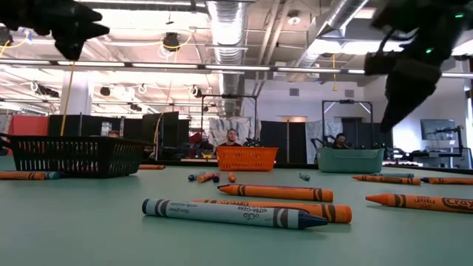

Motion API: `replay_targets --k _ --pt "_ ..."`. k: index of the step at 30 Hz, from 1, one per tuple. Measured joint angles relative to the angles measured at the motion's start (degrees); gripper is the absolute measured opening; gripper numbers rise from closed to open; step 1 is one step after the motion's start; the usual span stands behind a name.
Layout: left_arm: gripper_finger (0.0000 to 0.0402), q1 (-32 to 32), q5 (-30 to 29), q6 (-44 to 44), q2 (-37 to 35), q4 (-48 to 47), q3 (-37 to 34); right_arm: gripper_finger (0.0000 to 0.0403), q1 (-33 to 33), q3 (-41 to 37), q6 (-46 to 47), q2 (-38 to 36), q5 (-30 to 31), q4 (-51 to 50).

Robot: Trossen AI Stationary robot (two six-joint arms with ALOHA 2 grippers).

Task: Sort crayons

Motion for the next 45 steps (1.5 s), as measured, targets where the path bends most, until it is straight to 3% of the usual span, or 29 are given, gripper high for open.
replay_targets --k 7,14,21,29,39,45 --pt "0.0128 0.0 -2.0 -2.3 -2.8 -8.5 0.0 0.0107 -7.6 4.0 -9.1 11.8 -9.5 -1.9" --pt "0.0128 0.0 -3.3 1.9 -3.7 1.2 -7.7 0.0107 -10.4 10.7 -20.2 20.4 -3.0 -7.2" --pt "0.0128 0.0 -2.7 2.3 -3.6 5.7 -13.2 0.0107 -13.0 12.8 -35.6 26.4 -3.4 -11.7" --pt "0.0128 0.0 2.1 -4.3 -2.7 6.3 -15.9 0.0107 -18.2 12.6 -39.4 31.2 -3.8 -11.5" --pt "0.0128 0.0 0.6 -5.8 -2.6 5.9 -15.9 0.0104 -19.4 12.5 -43.2 36.1 -7.8 -8.8" --pt "0.0128 0.0 0.6 -5.8 -2.6 5.8 -15.9 0.0046 -19.4 12.7 -45.6 38.6 -8.1 -7.3"
